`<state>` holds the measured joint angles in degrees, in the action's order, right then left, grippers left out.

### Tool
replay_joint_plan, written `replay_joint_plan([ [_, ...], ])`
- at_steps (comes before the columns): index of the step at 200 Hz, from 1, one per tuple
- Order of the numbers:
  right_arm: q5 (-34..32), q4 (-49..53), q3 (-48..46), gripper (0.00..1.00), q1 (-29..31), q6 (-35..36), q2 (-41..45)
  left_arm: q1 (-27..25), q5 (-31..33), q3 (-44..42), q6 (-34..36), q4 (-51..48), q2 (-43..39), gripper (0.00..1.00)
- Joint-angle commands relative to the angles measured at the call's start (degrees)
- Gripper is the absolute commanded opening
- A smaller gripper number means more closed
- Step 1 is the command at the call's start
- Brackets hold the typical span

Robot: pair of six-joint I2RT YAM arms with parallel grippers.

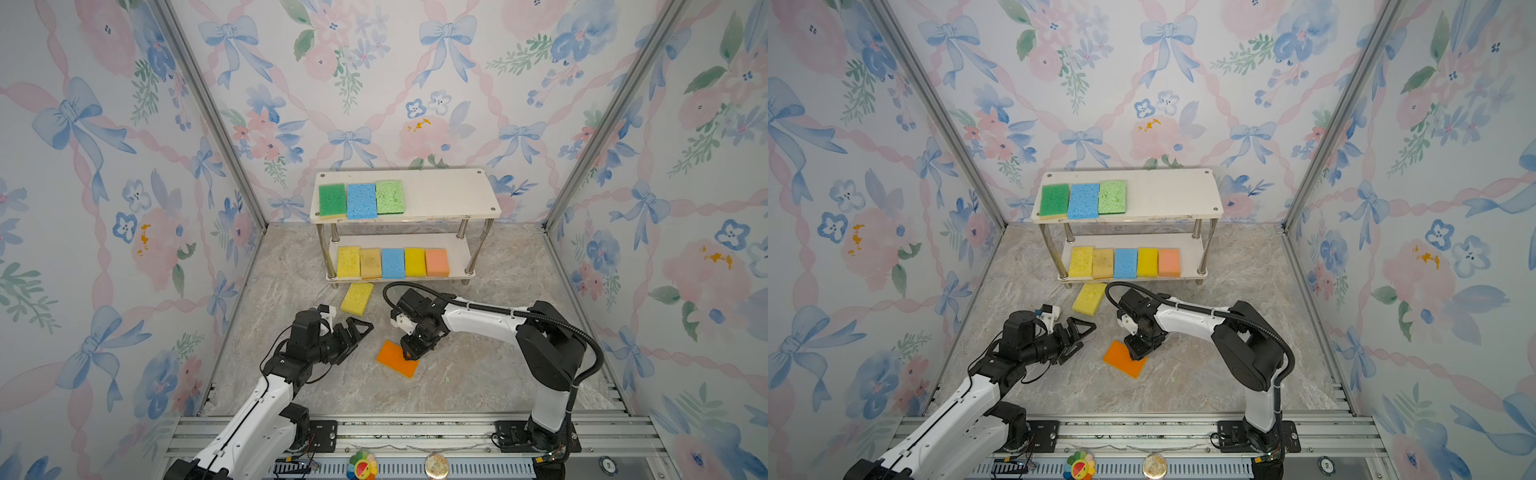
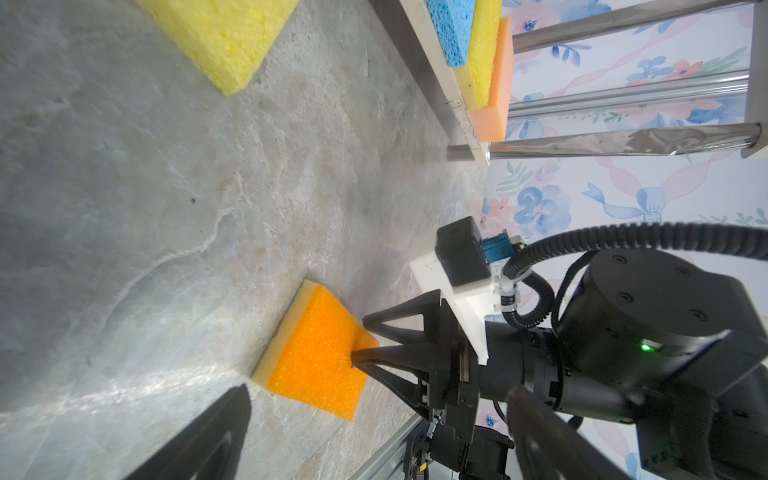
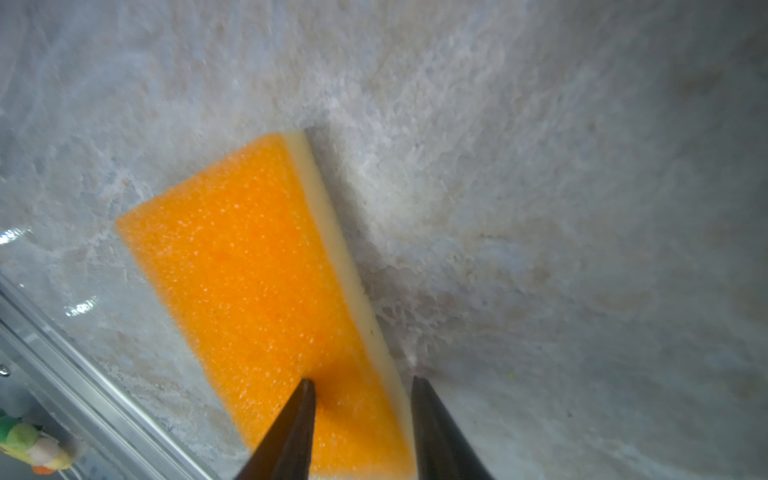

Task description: Place and organize the cleaning sponges onto the shelf

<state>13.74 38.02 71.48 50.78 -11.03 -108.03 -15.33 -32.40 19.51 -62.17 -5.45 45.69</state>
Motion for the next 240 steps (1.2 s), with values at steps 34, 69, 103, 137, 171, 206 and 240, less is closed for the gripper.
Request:
replay_joint_plan([
  [34, -0.64, -0.76, -2.4, 0.18, 0.72, -1.57, -0.66, 0.42, -0.65, 0.66, 0.23, -0.35, 0.2, 0.98],
  [69, -0.55, -0.55, -2.44, 0.03, -0.17, -3.39, 3.12, 0.36, -0.62, 1.77, 1.12, -0.3, 1.44, 0.98],
  [103, 0.2, -1.47, -4.63, 0.01, -3.48, -9.48, 9.91, -0.36, -0.87, 5.78, 3.13, -0.32, 3.62, 0.98],
  [137, 3.88, -3.06, -6.75, 0.01, -7.95, -17.42, 17.99, -2.48, -0.78, 10.35, 3.75, 1.79, 7.3, 0.98],
  [171, 7.24, -2.7, -5.57, 0.01, -10.95, -23.08, 23.28, -4.18, -1.93, 14.44, 0.79, 9.03, 11.17, 0.97],
  [206, 9.09, -1.23, -1.43, 0.01, -11.26, -27.74, 26.23, -8.01, -2.4, 20.7, 0.33, 12.98, 16.5, 0.95],
  [240, 10.58, -2.66, 0.39, 0.01, -10.71, -31.9, 28.56, -12.28, -1.72, 24.89, 0.74, 14.83, 21.14, 0.87],
])
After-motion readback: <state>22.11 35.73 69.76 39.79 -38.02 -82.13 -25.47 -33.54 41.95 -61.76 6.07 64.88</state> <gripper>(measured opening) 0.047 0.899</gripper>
